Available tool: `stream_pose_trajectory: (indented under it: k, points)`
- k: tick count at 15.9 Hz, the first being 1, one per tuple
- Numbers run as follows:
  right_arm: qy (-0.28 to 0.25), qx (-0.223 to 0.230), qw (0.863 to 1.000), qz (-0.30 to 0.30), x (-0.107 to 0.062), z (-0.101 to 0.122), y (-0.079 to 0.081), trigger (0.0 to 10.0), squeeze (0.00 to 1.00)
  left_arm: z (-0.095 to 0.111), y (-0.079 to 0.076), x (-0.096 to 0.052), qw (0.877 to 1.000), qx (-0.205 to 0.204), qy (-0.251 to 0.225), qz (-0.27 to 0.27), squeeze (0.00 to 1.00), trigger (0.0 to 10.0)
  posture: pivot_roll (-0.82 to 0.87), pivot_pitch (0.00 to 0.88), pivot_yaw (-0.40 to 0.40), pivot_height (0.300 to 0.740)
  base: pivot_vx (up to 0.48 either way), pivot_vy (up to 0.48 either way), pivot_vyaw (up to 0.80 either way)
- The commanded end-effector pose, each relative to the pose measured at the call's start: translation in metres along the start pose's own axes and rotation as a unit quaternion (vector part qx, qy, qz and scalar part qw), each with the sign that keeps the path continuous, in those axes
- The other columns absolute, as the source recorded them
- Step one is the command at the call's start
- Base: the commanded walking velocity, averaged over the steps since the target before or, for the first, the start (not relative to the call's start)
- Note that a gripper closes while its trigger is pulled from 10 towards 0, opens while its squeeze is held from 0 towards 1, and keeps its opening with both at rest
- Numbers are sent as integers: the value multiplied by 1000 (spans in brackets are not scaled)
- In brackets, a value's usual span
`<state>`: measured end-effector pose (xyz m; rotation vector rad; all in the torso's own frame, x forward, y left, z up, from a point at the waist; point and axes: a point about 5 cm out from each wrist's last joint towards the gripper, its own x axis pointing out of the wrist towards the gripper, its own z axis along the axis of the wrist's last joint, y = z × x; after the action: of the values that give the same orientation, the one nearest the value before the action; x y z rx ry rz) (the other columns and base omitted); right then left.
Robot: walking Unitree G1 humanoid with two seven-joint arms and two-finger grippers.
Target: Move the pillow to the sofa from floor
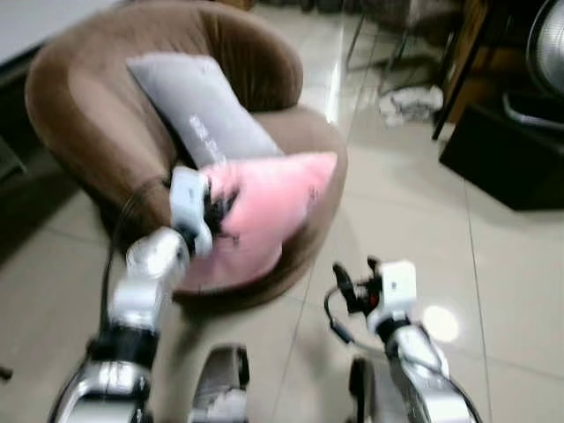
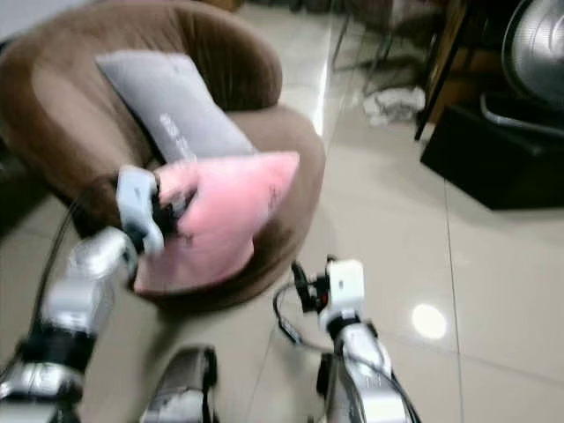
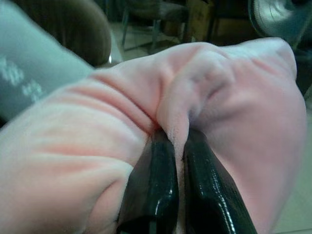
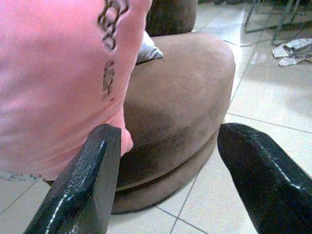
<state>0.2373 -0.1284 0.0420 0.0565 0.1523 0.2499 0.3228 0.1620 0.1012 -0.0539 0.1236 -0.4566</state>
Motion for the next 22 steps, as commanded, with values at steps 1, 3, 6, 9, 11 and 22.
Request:
stream_pose_trajectory:
  k: [1,3,6,9,11,22]
  points:
    - [-1,6,1000,-1,-1,2,-4,10000,51,-18,-5,-4,999,-39,25,6,0,0,69,27,-4,687,0,0,0]
    - [4,-1,1000,-6,-2,0,-11,10000,63,-34,-11,-18,996,-83,23,27,0,0,79,26,-18,707,0,0,0]
    - [6,-26,1000,4,-1,-2,-14,10000,90,-86,-7,-82,989,-58,109,82,0,0,104,6,-10,740,0,0,0]
    - [8,-31,999,0,1,-4,-17,10000,129,-91,-8,-91,987,-50,123,91,0,0,118,0,2,740,0,0,0]
    - [6,-34,999,5,3,-3,-16,10000,137,-84,-8,-98,991,-38,93,91,0,0,117,0,-4,740,0,0,0]
    - [10,-45,999,-5,9,-5,-15,10000,90,-41,-16,-141,998,51,17,33,0,0,92,0,12,740,175,0,0]
